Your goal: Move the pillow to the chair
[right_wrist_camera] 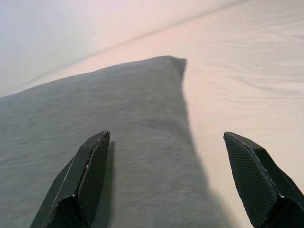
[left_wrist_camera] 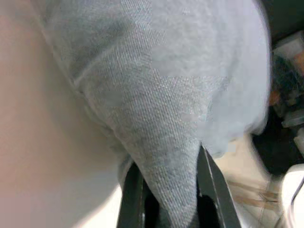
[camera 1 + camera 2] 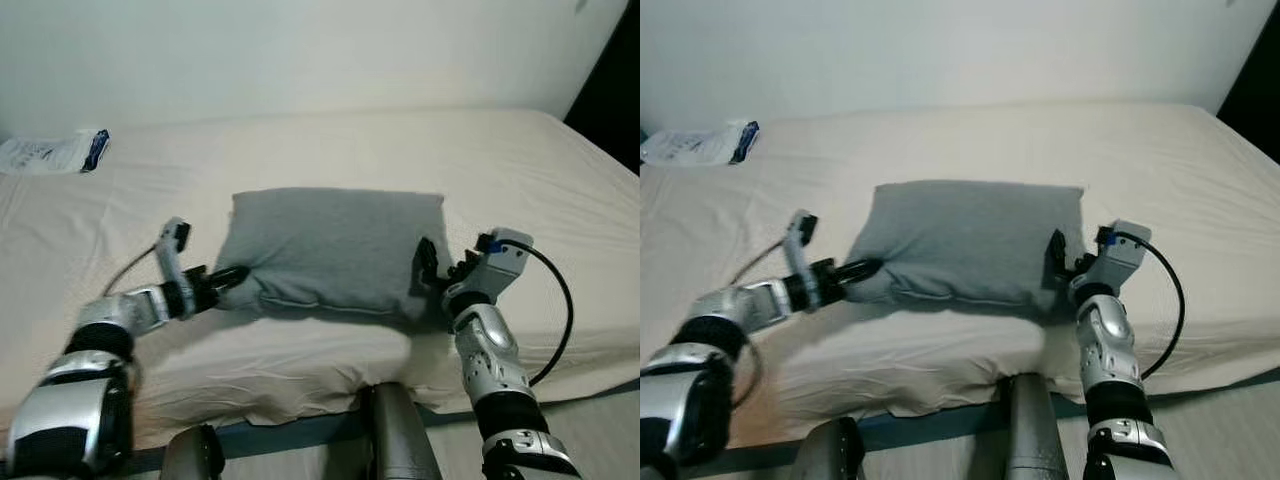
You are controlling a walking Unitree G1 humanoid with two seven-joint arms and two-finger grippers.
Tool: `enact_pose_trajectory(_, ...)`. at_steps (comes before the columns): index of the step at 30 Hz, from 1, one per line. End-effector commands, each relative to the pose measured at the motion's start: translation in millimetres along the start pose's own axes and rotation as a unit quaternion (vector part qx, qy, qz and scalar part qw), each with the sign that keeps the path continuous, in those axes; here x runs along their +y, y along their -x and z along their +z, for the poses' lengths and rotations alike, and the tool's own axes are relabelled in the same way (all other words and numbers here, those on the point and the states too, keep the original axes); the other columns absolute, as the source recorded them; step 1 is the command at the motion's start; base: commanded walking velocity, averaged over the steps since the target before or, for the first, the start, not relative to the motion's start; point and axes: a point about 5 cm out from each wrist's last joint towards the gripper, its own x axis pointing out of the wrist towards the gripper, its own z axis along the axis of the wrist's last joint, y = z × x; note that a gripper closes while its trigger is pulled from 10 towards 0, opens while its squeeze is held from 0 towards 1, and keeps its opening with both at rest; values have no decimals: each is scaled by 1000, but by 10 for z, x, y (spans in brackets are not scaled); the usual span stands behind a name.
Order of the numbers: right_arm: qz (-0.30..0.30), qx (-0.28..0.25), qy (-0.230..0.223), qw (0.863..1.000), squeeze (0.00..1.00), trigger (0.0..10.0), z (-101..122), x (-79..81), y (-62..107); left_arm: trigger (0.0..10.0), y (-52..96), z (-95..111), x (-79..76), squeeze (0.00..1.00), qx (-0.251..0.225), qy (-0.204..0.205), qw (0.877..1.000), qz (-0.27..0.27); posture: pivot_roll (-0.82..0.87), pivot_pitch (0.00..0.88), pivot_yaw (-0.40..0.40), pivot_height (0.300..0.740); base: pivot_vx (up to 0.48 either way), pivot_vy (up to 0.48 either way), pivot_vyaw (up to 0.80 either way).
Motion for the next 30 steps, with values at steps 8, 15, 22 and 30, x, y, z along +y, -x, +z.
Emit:
enact_pose_trajectory(8, -25, -4, -36, 999, 0, 10000, 33, -85, -66, 0, 333, -64, 169, 0, 66, -62, 995, 52, -20, 33, -23, 526, 0, 0, 0)
enact_pose_trajectory(15, -16, 55, -100, 993, 0, 10000, -97, -112, -114, 0, 370, 8, 198, 0, 71, -83, 991, 75, -23, 35, -18, 526, 0, 0, 0)
enact_pose_trajectory(22, 49, 197, -166, 965, 0, 10000, -520, 40, 6, 0, 182, 29, 104, 0, 79, -101, 990, 60, -28, 47, -9, 526, 0, 0, 0)
enact_pose_trajectory(30, 120, 264, -134, 947, 0, 10000, -718, 222, 112, 0, 138, 22, 82, 0, 85, -112, 988, 59, -24, 43, -6, 526, 0, 0, 0)
